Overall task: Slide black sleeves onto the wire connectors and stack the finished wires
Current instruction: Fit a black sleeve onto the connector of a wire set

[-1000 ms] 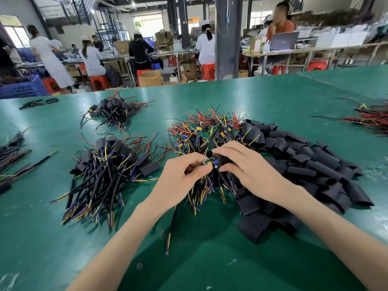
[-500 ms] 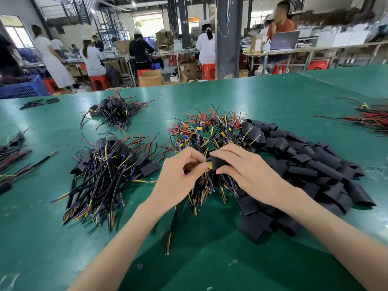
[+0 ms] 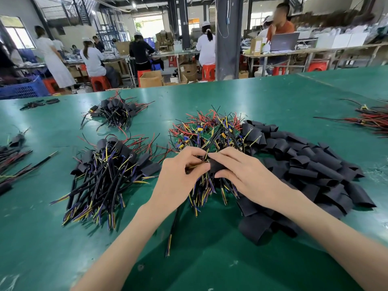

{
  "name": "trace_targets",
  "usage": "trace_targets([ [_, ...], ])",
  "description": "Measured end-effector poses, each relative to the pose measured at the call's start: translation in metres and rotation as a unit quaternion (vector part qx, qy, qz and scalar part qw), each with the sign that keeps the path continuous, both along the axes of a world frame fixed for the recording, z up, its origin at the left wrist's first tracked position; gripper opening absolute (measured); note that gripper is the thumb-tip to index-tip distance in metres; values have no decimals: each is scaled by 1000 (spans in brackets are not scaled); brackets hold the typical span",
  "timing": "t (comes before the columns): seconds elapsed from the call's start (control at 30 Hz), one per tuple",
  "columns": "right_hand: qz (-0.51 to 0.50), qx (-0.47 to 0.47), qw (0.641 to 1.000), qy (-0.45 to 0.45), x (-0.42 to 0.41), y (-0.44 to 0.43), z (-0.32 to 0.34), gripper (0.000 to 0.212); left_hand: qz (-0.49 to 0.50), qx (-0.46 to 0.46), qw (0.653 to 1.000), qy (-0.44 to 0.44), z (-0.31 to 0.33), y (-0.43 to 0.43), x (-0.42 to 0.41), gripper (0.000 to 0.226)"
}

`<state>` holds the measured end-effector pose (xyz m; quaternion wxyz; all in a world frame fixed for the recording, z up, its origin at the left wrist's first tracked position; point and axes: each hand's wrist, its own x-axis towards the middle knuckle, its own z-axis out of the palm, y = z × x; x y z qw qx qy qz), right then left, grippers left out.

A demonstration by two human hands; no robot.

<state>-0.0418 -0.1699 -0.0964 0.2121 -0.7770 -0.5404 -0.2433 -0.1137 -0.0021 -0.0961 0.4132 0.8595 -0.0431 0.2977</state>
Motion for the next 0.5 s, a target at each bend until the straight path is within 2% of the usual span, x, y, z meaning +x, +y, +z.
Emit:
trace_targets([
  [0.1,-2,-11,1000,-28,-1,2,-2,40,-4,28,1000,1,0,-1,0,16],
  [0.27,-2,24,1000,6,-2,1,0,41,-4,26,1000,-14,3,-4,-1,11],
  [0.37,-57,140,988,35,5,-7,10,34,45,23,997,-65,8,2,-2,11],
  [0.43,-140,259,955,46,20,-19,19,21,105,23,986,-124,15,13,-3,9],
  [0.5,-246,308,916,74,39,-34,24,11,167,43,967,-190,23,28,-5,11],
])
